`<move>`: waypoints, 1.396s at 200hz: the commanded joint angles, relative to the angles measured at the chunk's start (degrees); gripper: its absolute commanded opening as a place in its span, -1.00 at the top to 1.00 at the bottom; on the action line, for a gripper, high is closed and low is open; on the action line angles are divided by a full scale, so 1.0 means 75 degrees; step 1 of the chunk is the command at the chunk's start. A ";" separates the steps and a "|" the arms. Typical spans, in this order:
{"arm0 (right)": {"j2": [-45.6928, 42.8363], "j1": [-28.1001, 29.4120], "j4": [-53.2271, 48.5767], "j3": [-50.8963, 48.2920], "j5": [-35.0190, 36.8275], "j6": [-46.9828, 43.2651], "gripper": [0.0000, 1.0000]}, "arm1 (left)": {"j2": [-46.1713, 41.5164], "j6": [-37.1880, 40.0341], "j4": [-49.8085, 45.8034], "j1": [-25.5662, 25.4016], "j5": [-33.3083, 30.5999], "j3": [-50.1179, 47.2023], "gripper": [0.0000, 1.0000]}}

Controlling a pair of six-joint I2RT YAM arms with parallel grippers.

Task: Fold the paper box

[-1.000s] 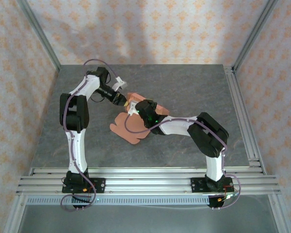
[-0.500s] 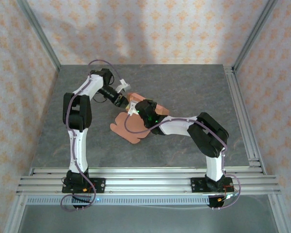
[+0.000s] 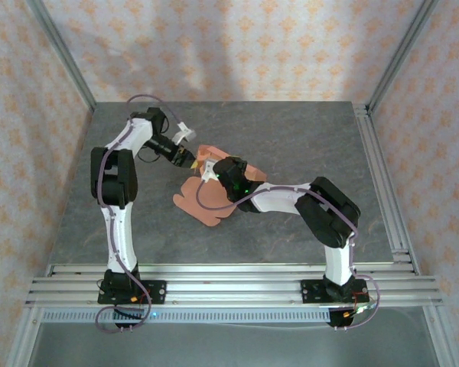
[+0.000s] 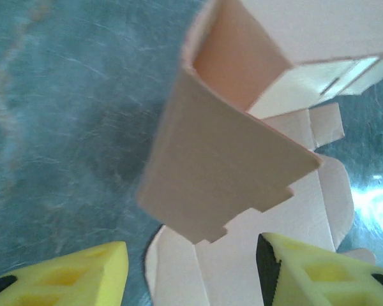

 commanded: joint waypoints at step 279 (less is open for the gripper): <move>0.0312 -0.0037 -0.0295 0.0542 0.0095 0.0340 1.00 | 0.1571 0.1147 -0.2080 -0.0475 0.0788 0.2230 0.05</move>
